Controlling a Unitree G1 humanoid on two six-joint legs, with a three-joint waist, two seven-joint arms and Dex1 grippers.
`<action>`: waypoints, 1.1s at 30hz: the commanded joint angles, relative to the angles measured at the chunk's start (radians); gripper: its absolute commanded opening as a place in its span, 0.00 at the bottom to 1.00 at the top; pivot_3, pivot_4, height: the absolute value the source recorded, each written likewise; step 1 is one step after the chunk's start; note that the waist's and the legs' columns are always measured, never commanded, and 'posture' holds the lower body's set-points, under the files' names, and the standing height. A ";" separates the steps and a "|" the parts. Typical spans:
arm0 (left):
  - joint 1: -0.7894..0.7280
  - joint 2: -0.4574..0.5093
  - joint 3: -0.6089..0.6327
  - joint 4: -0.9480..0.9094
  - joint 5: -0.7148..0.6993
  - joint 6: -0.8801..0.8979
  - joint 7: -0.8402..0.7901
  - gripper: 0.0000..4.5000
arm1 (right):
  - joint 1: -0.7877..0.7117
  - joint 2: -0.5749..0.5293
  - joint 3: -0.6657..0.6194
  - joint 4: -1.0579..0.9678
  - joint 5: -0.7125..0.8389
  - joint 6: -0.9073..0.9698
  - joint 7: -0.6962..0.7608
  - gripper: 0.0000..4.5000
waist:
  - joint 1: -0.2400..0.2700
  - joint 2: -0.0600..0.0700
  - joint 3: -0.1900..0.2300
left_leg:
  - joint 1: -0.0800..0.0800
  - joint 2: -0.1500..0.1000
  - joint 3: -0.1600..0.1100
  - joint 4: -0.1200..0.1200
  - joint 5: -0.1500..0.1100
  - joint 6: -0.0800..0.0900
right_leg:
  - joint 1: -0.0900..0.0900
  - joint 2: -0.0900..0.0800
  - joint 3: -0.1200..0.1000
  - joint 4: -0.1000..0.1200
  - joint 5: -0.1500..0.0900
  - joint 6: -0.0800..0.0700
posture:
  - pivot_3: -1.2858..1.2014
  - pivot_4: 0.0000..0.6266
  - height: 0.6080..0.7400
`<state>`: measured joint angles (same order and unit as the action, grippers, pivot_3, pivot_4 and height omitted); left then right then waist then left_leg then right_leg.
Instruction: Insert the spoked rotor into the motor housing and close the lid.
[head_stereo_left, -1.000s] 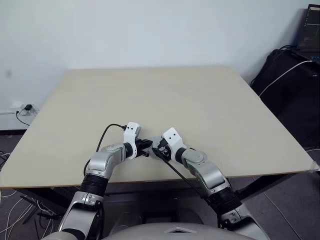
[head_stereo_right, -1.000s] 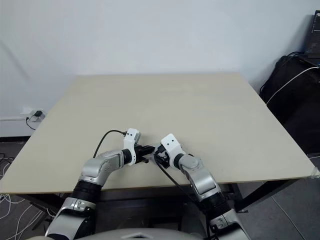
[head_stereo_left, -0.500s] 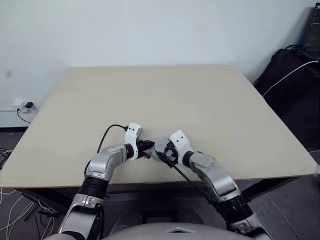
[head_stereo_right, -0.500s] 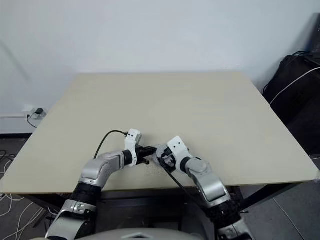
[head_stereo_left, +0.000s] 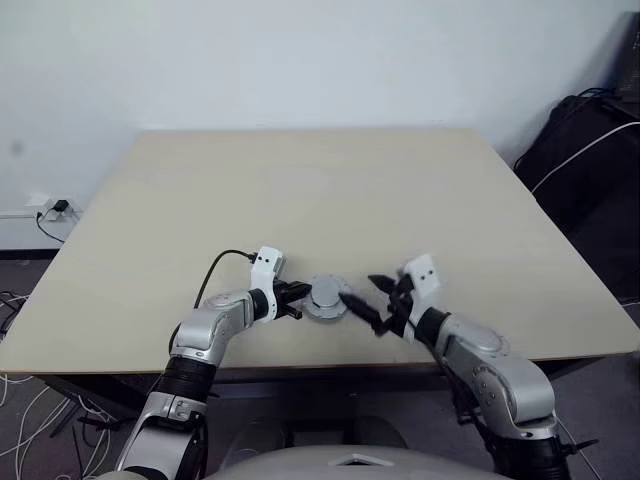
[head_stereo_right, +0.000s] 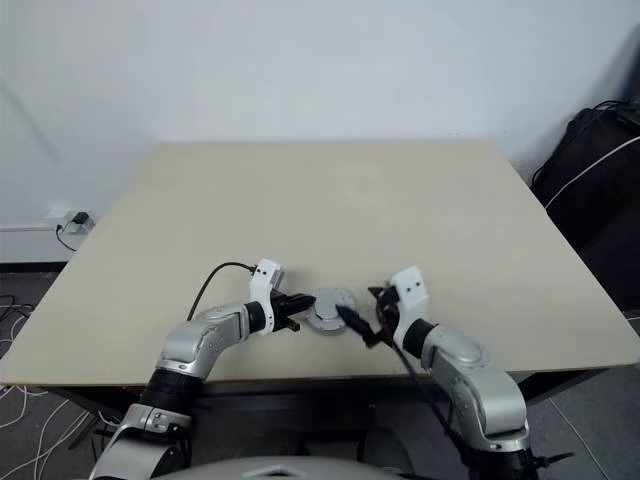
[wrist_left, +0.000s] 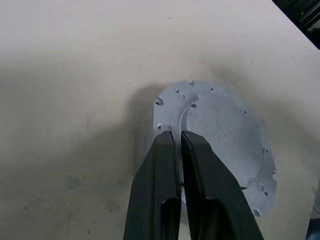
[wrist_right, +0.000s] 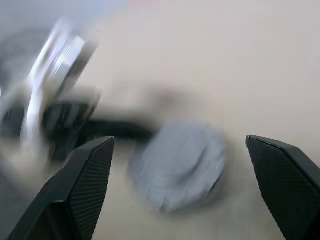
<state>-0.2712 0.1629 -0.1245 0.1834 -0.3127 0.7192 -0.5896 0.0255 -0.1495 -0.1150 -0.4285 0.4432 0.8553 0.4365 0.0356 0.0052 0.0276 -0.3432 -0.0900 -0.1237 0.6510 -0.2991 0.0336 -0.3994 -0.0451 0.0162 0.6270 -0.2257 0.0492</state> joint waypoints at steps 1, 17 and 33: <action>0.017 0.004 -0.027 0.003 0.004 0.039 -0.005 0.07 | -0.040 0.075 -0.097 0.067 0.059 0.070 -0.126 1.00 | 0.003 0.000 0.000 | 0.000 0.000 0.000 0.000 0.000 0.000 | 0.000 0.000 0.000 0.000 0.000 0.000 | 0.52 0.00 1.00; 0.025 0.009 -0.013 -0.013 -0.002 0.044 -0.004 0.07 | -0.112 0.208 -0.119 0.294 0.199 0.290 -0.202 1.00 | -0.004 0.007 -0.005 | -0.001 -0.001 0.003 -0.001 0.002 -0.001 | -0.004 0.000 0.004 0.001 0.003 -0.006 | 0.52 0.00 1.00; 0.035 0.011 0.000 -0.016 -0.008 0.045 0.002 0.07 | -0.191 0.310 -0.315 0.536 0.436 0.403 -0.268 1.00 | -0.021 0.012 -0.010 | 0.000 -0.001 0.005 -0.001 0.002 0.005 | -0.004 0.000 0.005 0.001 0.003 -0.007 | 0.52 0.00 1.00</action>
<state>-0.2473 0.1708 -0.1059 0.1590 -0.3252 0.7377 -0.5897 -0.1544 0.0924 -0.4600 0.0891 0.8617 1.2624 0.1735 0.0144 0.0176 0.0175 -0.3430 -0.0913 -0.1191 0.6497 -0.2969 0.0387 -0.4026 -0.0450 0.0212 0.6285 -0.2228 0.0426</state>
